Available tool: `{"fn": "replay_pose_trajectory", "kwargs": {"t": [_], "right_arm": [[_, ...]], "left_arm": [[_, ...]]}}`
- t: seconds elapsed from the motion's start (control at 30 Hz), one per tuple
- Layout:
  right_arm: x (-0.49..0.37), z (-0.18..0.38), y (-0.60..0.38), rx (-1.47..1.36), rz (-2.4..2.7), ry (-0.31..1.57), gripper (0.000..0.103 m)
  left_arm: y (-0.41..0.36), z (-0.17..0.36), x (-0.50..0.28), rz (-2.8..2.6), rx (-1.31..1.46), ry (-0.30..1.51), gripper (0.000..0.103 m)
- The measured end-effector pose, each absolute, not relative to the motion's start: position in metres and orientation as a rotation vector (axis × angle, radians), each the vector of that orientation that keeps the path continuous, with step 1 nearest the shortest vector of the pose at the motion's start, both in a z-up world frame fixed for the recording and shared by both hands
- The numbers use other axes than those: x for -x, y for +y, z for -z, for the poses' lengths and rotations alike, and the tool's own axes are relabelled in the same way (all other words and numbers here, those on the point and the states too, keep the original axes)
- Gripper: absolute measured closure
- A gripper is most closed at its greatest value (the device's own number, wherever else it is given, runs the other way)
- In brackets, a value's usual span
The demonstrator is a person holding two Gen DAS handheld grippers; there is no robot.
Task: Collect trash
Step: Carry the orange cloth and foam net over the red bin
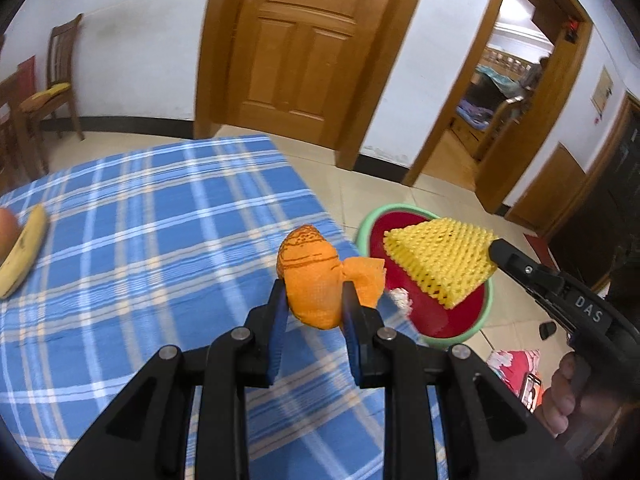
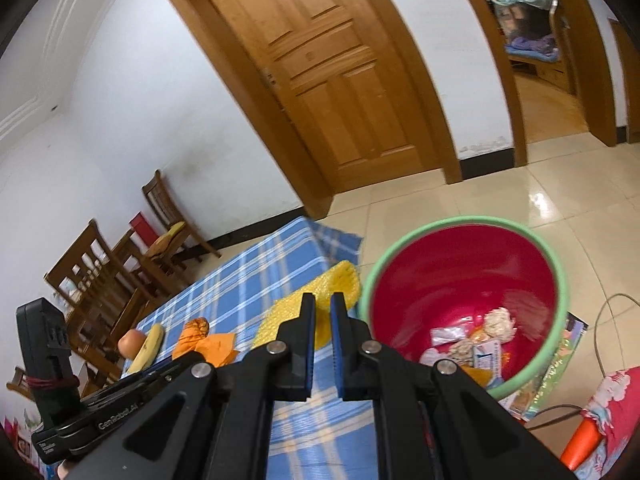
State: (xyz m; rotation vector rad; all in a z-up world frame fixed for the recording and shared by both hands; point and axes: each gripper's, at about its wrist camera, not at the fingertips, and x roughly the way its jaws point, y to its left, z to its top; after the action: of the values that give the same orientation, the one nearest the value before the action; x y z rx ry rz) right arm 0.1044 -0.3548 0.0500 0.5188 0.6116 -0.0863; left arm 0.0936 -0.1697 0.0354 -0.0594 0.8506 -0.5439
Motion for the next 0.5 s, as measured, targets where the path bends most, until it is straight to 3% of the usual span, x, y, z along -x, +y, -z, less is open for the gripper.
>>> {"fn": "replay_pose_trajectory", "kwargs": {"t": [0.5], "right_arm": [[-0.081, -0.023, -0.426, -0.61, 0.25, 0.618, 0.094]], "left_arm": [[-0.269, -0.009, -0.094, 0.702, -0.044, 0.92, 0.077]]}}
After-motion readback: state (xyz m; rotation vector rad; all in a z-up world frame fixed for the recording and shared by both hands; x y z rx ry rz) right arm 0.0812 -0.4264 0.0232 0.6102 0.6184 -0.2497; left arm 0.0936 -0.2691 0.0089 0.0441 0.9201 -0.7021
